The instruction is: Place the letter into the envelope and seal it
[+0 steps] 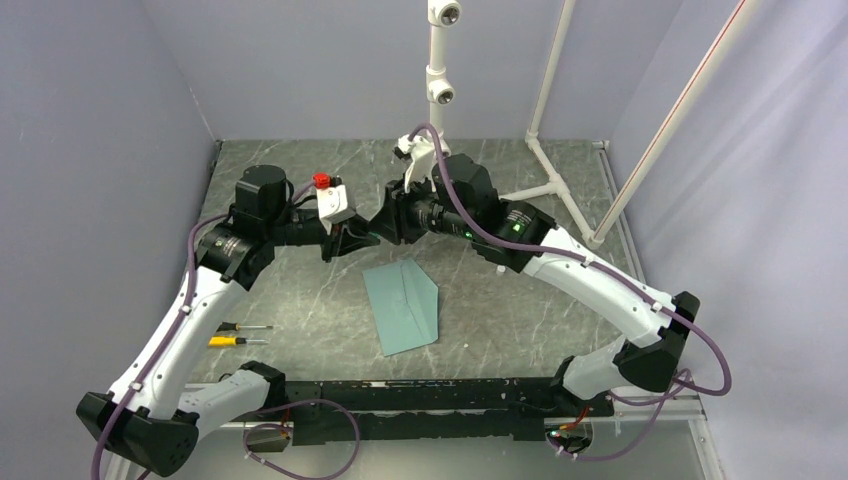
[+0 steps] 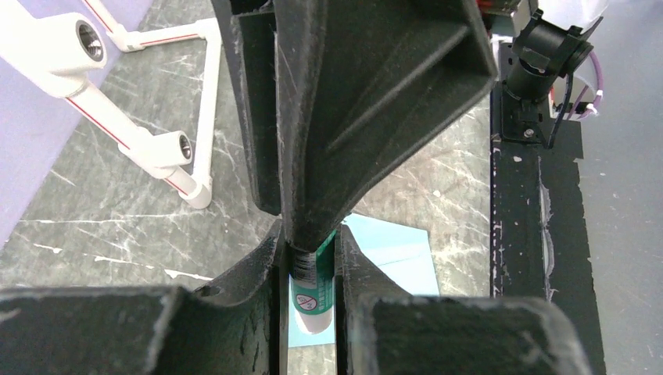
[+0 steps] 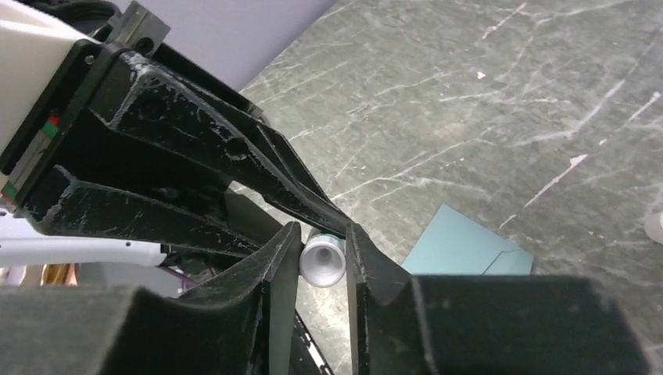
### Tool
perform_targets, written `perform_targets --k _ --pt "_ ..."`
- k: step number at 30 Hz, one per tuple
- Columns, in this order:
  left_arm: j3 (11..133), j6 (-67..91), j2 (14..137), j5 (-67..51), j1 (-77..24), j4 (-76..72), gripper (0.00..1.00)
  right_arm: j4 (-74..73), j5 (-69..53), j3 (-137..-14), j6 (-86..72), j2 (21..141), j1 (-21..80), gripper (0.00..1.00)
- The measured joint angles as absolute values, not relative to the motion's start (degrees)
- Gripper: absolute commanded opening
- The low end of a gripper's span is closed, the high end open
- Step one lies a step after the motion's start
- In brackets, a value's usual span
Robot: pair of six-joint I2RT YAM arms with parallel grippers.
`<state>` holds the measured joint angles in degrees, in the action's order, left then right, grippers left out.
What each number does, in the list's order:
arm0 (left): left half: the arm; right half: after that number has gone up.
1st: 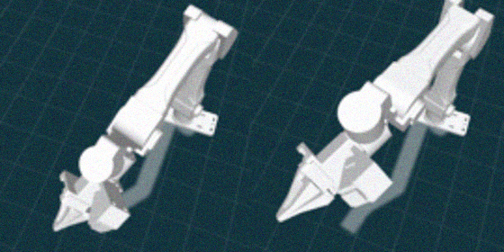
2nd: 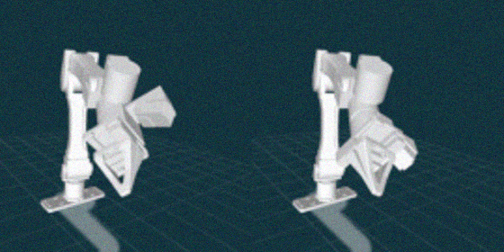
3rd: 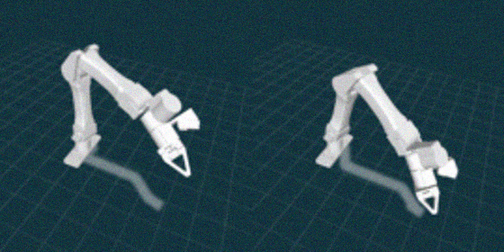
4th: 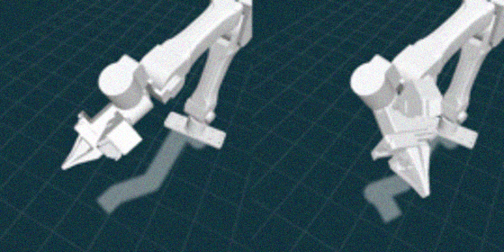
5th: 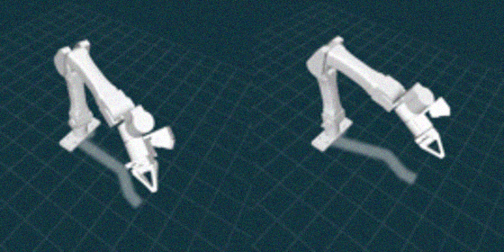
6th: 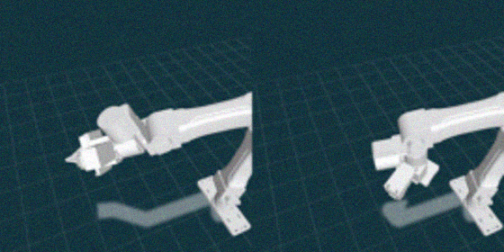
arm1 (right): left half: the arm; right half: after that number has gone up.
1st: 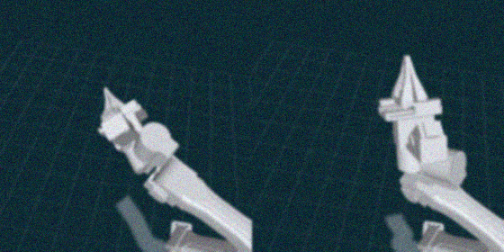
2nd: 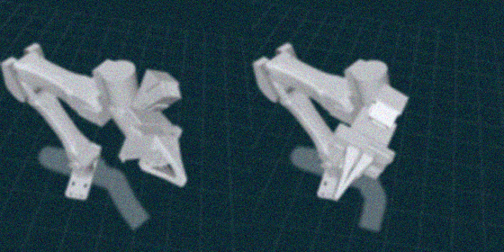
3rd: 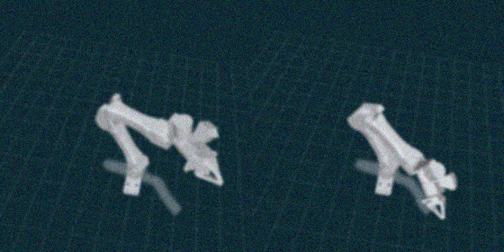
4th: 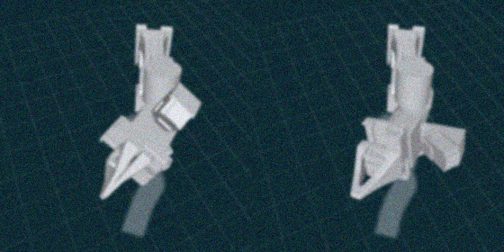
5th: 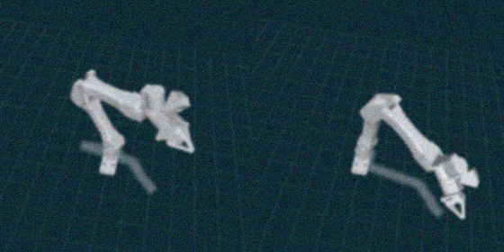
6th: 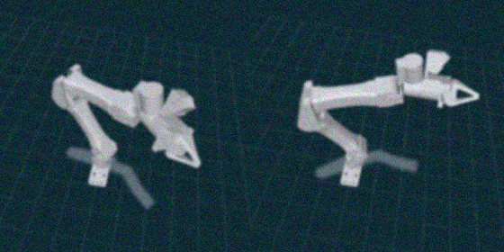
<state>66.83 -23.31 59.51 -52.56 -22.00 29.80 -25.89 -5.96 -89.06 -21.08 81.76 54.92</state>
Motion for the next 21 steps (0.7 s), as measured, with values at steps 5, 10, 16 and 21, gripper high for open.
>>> perform_targets --k 5,10,16,21 --pt "66.76 -23.40 59.33 -51.37 -22.00 28.93 0.02 -28.69 -4.51 -92.09 -22.85 82.98 54.76 0.00" --pt "65.78 -23.49 59.11 -45.56 -22.04 25.98 0.02 -34.54 -1.34 -98.74 -35.18 87.79 53.01 0.00" --pt "63.64 -23.22 58.00 -37.47 -21.93 21.93 0.03 -37.36 -0.93 -104.64 -47.90 93.27 51.09 0.25" --pt "62.96 -23.18 57.67 -35.90 -22.04 22.09 0.02 -31.99 -5.21 -100.01 -52.51 92.38 49.91 0.59"
